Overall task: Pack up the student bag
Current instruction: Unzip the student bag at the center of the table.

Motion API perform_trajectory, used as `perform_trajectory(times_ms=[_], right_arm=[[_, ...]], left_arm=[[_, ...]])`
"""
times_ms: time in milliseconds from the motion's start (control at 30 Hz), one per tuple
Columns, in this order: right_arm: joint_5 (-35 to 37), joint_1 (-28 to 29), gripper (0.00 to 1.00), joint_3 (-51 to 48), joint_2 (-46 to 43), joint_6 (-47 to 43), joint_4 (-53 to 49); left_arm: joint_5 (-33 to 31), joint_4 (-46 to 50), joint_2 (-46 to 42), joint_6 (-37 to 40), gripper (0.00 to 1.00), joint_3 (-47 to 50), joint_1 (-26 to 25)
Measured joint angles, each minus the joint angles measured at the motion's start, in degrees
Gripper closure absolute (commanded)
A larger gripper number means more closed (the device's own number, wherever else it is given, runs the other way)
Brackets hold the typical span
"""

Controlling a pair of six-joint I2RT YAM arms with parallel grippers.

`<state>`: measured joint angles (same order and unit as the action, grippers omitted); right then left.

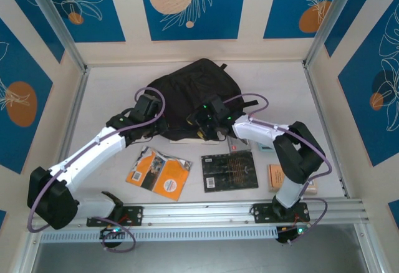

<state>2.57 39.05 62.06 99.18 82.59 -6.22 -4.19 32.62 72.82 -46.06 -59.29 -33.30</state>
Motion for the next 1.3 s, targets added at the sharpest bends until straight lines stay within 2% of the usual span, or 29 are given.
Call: perform_trajectory(times_ms=[33,133,233,500,867,1000,1300], right_arm=[[0.2,0.0,0.71,0.1,0.3,0.3,0.2],[0.5,0.0,0.91,0.2,1.0,1.0,0.9],[1.1,0.4,1.00,0.1,1.2,1.5,1.4],[2.2,1.1,1.00,-1.6,1.2,1.7,2.8],[3.7,2.2,1.00,-1.9,1.2,1.7,3.0],[3.9,2.3,1.00,-2.0,1.2,1.7,3.3],[3.9,2.3,1.00,-3.9,1.1,1.9,6.3]], left_arm=[[-0.3,0.0,0.0,0.0,1.00,0.0,0.0],[-0.9,0.0,0.0,0.0,1.00,0.4,0.0],[-1.5,-0.1,0.0,0.0,1.00,1.6,0.0],[-1.8,-0.8,0.2,-1.4,0.99,6.1,0.5],[-0.3,-2.3,2.1,-3.5,0.76,7.8,2.4],[-0.2,-2.3,2.1,-3.7,0.65,7.8,3.3],[0.3,-3.4,0.7,-5.0,0.61,8.9,4.3]])
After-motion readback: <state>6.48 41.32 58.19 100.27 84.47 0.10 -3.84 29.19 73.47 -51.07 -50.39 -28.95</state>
